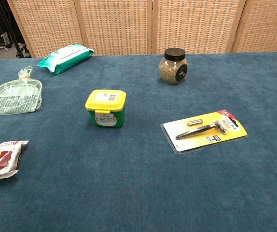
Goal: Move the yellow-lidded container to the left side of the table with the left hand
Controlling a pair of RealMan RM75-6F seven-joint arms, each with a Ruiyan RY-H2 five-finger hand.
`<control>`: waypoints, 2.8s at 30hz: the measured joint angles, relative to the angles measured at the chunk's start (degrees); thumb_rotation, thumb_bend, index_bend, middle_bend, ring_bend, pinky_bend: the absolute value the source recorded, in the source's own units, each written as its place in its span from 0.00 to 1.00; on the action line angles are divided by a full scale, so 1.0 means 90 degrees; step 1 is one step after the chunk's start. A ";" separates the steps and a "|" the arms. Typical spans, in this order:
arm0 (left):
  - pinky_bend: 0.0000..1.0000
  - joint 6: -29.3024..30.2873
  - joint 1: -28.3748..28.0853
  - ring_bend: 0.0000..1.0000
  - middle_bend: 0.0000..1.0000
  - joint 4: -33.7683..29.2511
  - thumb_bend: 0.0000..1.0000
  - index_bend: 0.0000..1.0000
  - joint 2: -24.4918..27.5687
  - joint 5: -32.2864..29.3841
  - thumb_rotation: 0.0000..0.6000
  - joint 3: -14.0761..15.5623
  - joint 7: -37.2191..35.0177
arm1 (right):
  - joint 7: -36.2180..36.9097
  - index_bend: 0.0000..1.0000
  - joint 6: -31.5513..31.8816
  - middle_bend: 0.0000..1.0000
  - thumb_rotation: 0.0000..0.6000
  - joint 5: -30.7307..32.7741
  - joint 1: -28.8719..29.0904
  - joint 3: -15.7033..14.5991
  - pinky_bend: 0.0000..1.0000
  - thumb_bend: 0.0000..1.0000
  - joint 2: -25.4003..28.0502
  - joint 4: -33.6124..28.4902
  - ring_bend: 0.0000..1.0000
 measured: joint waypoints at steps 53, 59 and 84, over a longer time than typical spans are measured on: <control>0.28 -0.4343 -0.4386 0.19 0.16 0.0891 0.00 0.15 -0.3353 -0.3082 1.00 -0.1563 0.2516 | 0.0676 0.08 -0.0529 0.00 1.00 0.0711 0.0165 0.0241 0.00 0.00 0.0152 0.0171 0.00; 0.40 -0.4418 -0.4592 0.39 0.40 0.0919 0.10 0.41 -0.3443 -0.3242 1.00 -0.1561 0.2660 | 0.0722 0.08 -0.0569 0.00 1.00 0.0805 0.0185 0.0285 0.00 0.00 0.0129 0.0234 0.00; 0.42 -0.3371 -0.3712 0.42 0.44 -0.0650 0.24 0.45 -0.0859 -0.2048 1.00 -0.1122 0.1484 | 0.0693 0.08 -0.0570 0.00 1.00 0.0652 0.0176 0.0182 0.00 0.00 0.0120 0.0171 0.00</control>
